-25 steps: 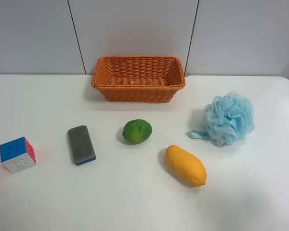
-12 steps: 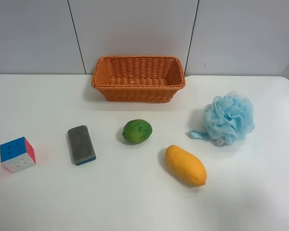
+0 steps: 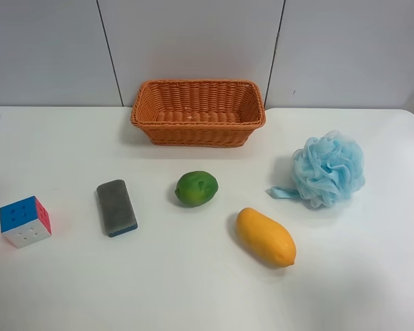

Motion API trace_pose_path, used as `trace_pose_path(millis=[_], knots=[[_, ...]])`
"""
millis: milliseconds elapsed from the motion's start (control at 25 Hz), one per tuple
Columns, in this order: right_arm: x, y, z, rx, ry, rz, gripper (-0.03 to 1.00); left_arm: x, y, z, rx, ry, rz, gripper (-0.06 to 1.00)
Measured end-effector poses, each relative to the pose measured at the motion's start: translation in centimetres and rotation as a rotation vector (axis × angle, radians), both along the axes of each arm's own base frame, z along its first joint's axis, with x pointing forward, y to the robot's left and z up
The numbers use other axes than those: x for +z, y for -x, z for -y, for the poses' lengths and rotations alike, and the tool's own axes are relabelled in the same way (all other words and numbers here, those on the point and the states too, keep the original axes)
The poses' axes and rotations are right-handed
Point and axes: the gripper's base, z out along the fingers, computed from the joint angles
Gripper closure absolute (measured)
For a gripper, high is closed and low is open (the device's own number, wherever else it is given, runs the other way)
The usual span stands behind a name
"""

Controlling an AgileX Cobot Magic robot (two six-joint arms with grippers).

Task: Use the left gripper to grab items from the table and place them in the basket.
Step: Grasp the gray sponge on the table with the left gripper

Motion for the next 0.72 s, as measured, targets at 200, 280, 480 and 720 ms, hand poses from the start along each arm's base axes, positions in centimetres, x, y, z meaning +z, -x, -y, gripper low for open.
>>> trace_pose_path(millis=[200,280,480,720], knots=[[0.0,0.0,0.0,0.0,0.0,0.0,-0.02,-2.6,-3.0,3.5,-0.031,0.015,-0.062,-0.05],[0.0,0.0,0.0,0.0,0.0,0.0,-0.02,-3.7,-3.8,5.0,-0.019,0.015,-0.093,-0.05],[0.0,0.0,0.0,0.0,0.0,0.0,-0.02,-7.3,-5.4,8.6,0.011,0.012,-0.199,-0.05],[0.0,0.0,0.0,0.0,0.0,0.0,-0.02,-11.4,-7.0,10.9,0.033,0.012,-0.292,-0.05]])
